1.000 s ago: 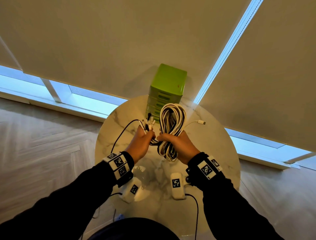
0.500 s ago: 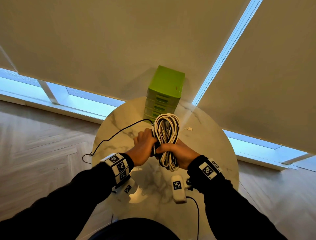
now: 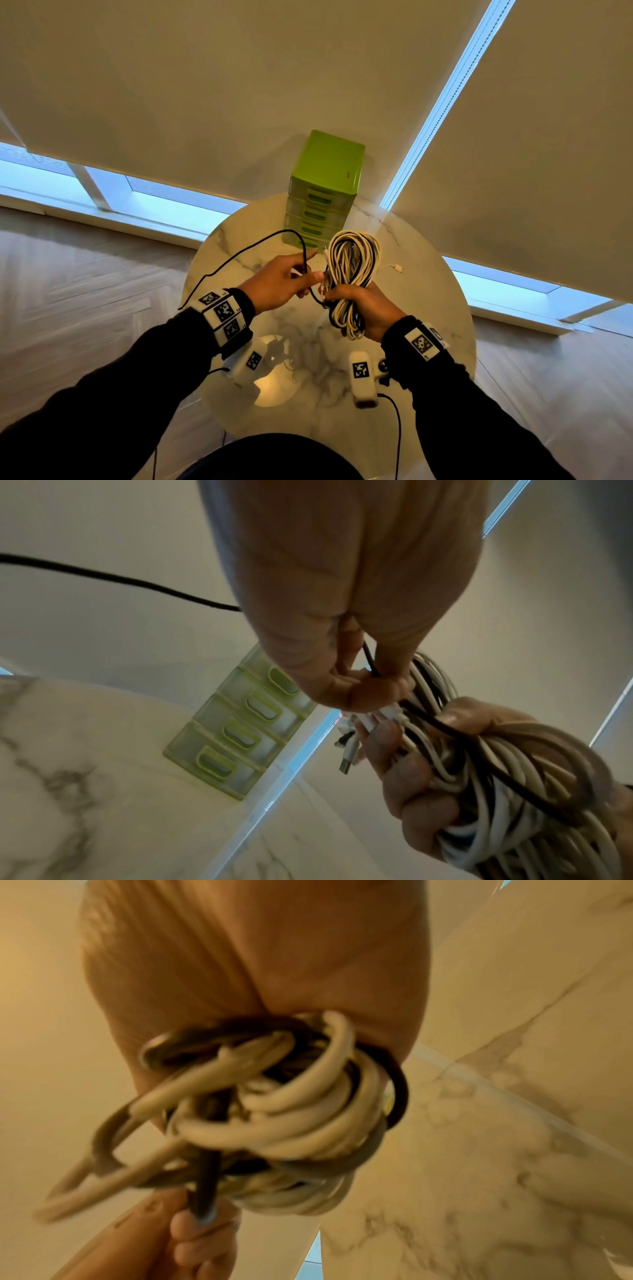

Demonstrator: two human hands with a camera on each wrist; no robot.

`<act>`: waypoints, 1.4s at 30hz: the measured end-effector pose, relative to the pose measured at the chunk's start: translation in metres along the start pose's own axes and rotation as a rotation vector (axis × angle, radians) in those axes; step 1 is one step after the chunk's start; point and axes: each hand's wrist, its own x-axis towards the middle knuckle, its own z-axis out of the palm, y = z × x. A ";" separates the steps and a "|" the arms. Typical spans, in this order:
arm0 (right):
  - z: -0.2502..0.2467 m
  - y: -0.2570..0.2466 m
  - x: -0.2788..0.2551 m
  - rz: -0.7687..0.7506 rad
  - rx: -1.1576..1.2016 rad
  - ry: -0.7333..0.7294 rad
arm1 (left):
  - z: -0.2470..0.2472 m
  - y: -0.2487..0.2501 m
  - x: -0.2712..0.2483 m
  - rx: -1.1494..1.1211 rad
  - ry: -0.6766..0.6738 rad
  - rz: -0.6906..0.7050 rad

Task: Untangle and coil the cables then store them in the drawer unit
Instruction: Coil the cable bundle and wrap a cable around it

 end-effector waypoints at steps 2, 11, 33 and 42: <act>-0.005 0.001 -0.002 -0.010 -0.017 0.010 | 0.002 0.000 -0.001 -0.154 0.002 -0.031; -0.006 -0.002 -0.004 0.059 -0.110 -0.106 | 0.016 -0.007 -0.002 0.149 0.098 0.217; -0.018 0.002 -0.006 -0.049 -0.289 -0.064 | 0.014 0.001 0.004 0.533 0.530 0.141; -0.022 0.008 -0.005 -0.048 -0.338 -0.114 | 0.002 -0.013 0.015 0.204 0.127 -0.067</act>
